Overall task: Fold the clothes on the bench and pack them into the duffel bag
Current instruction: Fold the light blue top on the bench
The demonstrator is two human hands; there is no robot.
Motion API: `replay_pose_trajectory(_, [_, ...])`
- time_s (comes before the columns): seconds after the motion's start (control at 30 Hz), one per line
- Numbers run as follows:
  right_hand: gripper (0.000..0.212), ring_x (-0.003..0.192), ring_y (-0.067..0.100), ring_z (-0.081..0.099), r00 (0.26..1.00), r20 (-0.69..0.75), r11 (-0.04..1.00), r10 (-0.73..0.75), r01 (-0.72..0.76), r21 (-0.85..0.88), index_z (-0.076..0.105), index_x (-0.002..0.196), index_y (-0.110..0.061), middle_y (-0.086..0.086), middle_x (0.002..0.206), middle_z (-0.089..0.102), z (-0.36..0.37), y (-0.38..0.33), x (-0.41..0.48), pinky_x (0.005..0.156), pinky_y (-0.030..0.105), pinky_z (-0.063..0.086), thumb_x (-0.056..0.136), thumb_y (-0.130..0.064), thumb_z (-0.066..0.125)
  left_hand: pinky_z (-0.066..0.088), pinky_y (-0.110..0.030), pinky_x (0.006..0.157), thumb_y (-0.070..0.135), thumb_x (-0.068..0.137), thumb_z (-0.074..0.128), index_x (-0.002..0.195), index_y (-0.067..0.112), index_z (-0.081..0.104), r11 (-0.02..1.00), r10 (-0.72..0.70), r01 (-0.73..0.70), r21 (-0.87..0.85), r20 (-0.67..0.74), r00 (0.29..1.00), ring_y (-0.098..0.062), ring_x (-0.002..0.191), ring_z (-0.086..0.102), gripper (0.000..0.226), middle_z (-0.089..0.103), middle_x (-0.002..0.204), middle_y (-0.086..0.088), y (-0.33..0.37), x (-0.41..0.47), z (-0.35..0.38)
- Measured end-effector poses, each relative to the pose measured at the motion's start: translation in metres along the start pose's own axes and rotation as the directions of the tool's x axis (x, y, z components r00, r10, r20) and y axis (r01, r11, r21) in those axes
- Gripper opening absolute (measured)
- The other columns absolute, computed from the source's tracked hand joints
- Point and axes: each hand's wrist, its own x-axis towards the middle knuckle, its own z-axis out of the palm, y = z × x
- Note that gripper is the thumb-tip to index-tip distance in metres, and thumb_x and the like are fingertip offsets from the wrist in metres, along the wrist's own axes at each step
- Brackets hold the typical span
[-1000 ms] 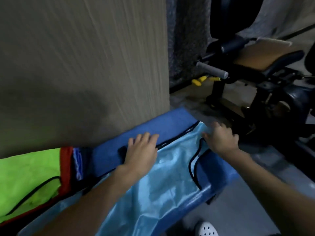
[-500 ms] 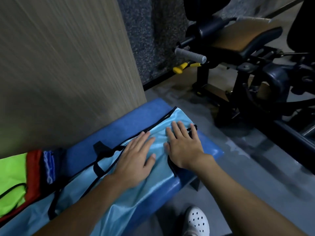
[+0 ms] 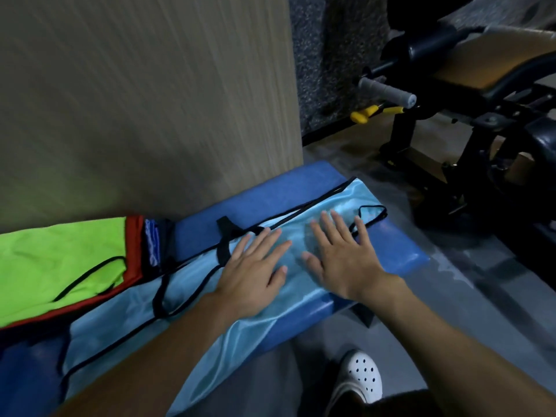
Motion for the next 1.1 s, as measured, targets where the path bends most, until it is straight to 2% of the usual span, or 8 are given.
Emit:
replay_pose_trajectory(0.27, [0.094,0.15,0.019,-0.011,0.991,-0.015,0.991,-0.131,0.13,-0.021,0.007,0.157,-0.021,0.003,0.164,-0.006,-0.008,-0.034,-0.005,0.119,0.053,-0.009,0.074,-0.058,-0.019,0.035,-0.042,0.112,0.024,0.095,0.042,0.131,0.009,0.062,0.991,-0.094,0.07,-0.114,-0.217,0.972,-0.028,0.133,0.048,0.044,0.055,0.141,-0.01,-0.043,-0.071,-0.032])
replay_pose_trajectory(0.47, [0.101,0.151,0.023,0.0,0.963,0.168,0.973,-0.21,0.223,-0.06,0.011,0.156,-0.021,0.006,0.164,-0.003,0.01,-0.069,-0.005,0.118,0.054,0.006,0.078,-0.072,-0.026,0.049,-0.043,0.098,0.044,0.088,0.042,0.127,0.003,0.063,0.955,-0.286,0.288,-0.075,0.032,0.958,-0.032,0.116,0.063,0.06,0.065,0.126,-0.014,-0.083,-0.134,-0.026])
replay_pose_trajectory(0.53, [0.076,0.148,0.017,-0.019,0.938,0.289,0.974,-0.192,0.218,-0.058,-0.008,0.155,-0.024,0.001,0.161,-0.022,0.006,-0.067,-0.01,0.12,0.05,-0.004,0.092,-0.067,-0.005,0.043,-0.042,0.106,0.049,0.088,0.037,0.134,0.007,0.059,0.951,-0.275,0.284,-0.119,0.09,0.957,-0.029,0.128,0.055,0.066,0.058,0.138,-0.01,-0.084,-0.147,-0.023])
replay_pose_trajectory(0.6, [0.067,0.149,0.016,-0.018,0.928,0.32,0.972,-0.191,0.225,-0.072,-0.006,0.156,-0.026,-0.002,0.162,-0.019,-0.008,-0.068,-0.015,0.12,0.048,-0.001,0.101,-0.057,0.018,0.037,-0.04,0.112,0.05,0.089,0.032,0.14,0.015,0.054,0.943,-0.258,0.267,-0.198,0.074,0.963,-0.023,0.136,0.046,0.066,0.05,0.148,-0.003,-0.081,-0.154,-0.025])
replay_pose_trajectory(0.73, [0.057,0.142,0.021,0.026,0.966,-0.011,0.963,-0.258,0.257,-0.076,0.033,0.147,-0.027,0.0,0.149,0.035,-0.021,-0.085,-0.014,0.112,0.044,0.021,0.094,-0.041,0.049,0.037,-0.038,0.107,0.033,0.091,0.045,0.131,0.018,0.059,0.956,-0.212,0.176,-0.234,-0.135,0.968,-0.019,0.131,0.045,0.046,0.051,0.142,-0.001,-0.088,-0.174,-0.034])
replay_pose_trajectory(0.8, [0.044,0.122,0.025,0.049,0.927,-0.163,0.936,-0.338,0.35,0.047,0.054,0.13,-0.022,0.0,0.124,0.054,-0.025,-0.102,-0.004,0.099,0.042,0.034,0.088,-0.028,0.063,0.041,-0.039,0.104,0.03,0.088,0.048,0.127,0.016,0.061,0.948,-0.252,0.199,-0.25,-0.202,0.947,-0.019,0.127,0.047,0.044,0.055,0.134,-0.002,-0.1,-0.187,-0.036])
replay_pose_trajectory(0.9, [0.029,0.096,0.028,0.058,0.816,-0.312,0.838,-0.486,0.536,0.099,0.064,0.105,-0.017,0.001,0.099,0.059,-0.019,-0.133,0.007,0.08,0.041,0.046,0.077,-0.018,0.072,0.042,-0.038,0.102,0.035,0.082,0.05,0.126,0.017,0.061,0.945,-0.3,0.264,-0.193,-0.194,0.934,-0.019,0.121,0.049,0.049,0.057,0.127,-0.001,-0.116,-0.21,-0.035])
replay_pose_trajectory(1.1, [0.045,0.11,0.018,0.053,0.724,-0.179,0.728,-0.667,0.683,0.049,0.067,0.117,-0.021,-0.006,0.115,0.062,0.004,-0.18,0.023,0.093,0.032,0.034,0.073,-0.029,0.075,0.027,-0.03,0.088,0.048,0.076,0.048,0.108,0.024,0.069,0.935,-0.35,0.34,-0.099,-0.108,0.931,-0.016,0.107,0.057,0.045,0.062,0.11,0.007,-0.136,-0.233,-0.024])
